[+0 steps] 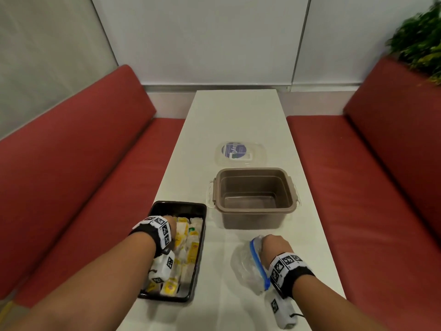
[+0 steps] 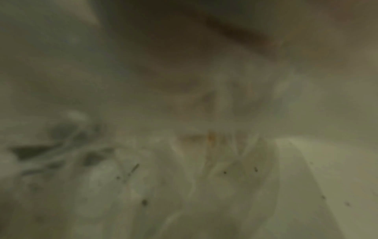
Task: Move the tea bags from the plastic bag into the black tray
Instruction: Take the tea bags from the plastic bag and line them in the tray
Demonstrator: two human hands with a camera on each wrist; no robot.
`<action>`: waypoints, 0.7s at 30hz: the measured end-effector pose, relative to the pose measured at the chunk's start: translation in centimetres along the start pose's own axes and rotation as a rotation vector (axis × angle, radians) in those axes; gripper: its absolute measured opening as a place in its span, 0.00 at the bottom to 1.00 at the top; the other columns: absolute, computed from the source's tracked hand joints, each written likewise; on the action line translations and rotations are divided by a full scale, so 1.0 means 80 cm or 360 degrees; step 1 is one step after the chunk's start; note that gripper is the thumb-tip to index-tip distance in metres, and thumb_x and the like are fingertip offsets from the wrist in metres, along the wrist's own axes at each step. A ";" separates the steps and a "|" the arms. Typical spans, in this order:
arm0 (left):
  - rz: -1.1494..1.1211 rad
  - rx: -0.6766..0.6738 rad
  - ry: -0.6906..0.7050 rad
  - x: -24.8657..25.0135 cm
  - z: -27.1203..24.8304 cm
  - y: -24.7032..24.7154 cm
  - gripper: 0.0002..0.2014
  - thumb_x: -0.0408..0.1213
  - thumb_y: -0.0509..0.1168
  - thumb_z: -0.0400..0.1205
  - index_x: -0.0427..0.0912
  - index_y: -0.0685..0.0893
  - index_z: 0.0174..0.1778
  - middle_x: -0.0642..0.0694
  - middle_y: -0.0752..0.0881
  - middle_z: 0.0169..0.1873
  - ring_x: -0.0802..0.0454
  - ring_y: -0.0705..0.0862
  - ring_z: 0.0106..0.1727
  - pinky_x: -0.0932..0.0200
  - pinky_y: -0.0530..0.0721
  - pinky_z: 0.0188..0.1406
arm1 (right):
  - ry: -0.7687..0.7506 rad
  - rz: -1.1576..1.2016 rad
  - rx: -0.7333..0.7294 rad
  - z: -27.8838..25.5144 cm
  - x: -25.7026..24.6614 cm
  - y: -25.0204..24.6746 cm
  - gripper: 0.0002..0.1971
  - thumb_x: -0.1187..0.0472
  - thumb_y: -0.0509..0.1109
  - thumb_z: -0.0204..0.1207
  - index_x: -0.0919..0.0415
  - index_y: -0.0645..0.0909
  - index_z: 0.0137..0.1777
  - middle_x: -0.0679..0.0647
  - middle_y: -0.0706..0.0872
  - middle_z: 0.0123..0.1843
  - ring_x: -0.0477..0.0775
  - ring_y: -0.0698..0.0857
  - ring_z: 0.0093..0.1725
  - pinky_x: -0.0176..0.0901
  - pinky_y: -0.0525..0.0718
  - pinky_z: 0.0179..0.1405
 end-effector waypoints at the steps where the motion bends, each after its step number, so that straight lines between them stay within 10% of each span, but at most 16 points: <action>1: -0.0024 0.0048 -0.0021 0.001 0.001 -0.001 0.29 0.51 0.70 0.77 0.34 0.81 0.68 0.39 0.87 0.56 0.42 0.87 0.54 0.52 0.86 0.49 | 0.0005 -0.0018 -0.0012 -0.001 -0.001 0.001 0.15 0.60 0.59 0.81 0.61 0.83 0.62 0.59 0.88 0.60 0.60 0.87 0.59 0.45 0.82 0.55; 11: 0.0218 0.0035 0.0049 0.004 0.037 0.022 0.45 0.62 0.79 0.57 0.45 0.77 0.69 0.42 0.86 0.55 0.39 0.87 0.52 0.35 0.89 0.46 | 0.0088 0.0049 0.0010 -0.015 -0.006 0.013 0.17 0.62 0.57 0.81 0.58 0.84 0.62 0.57 0.89 0.58 0.60 0.87 0.57 0.43 0.81 0.55; 15: 0.0162 0.0052 0.0013 -0.008 0.071 0.018 0.36 0.59 0.78 0.62 0.42 0.84 0.62 0.38 0.88 0.49 0.40 0.88 0.47 0.38 0.89 0.45 | 0.0177 0.0112 0.0034 -0.016 -0.005 0.001 0.14 0.61 0.61 0.79 0.56 0.85 0.59 0.56 0.89 0.57 0.59 0.87 0.56 0.44 0.82 0.55; 21: -0.0217 0.0351 0.0178 0.035 -0.069 -0.100 0.15 0.48 0.71 0.78 0.39 0.87 0.50 0.44 0.90 0.45 0.46 0.87 0.45 0.58 0.83 0.40 | 0.0169 0.0239 0.0126 -0.028 0.000 -0.026 0.09 0.59 0.67 0.76 0.57 0.88 0.50 0.55 0.91 0.50 0.58 0.88 0.51 0.42 0.86 0.50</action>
Point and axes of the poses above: each hand's wrist, its own z-axis towards the middle knuckle, its own y-axis out of the palm, x = y × z, the point moved 2 cm from there along z, towards the middle knuckle
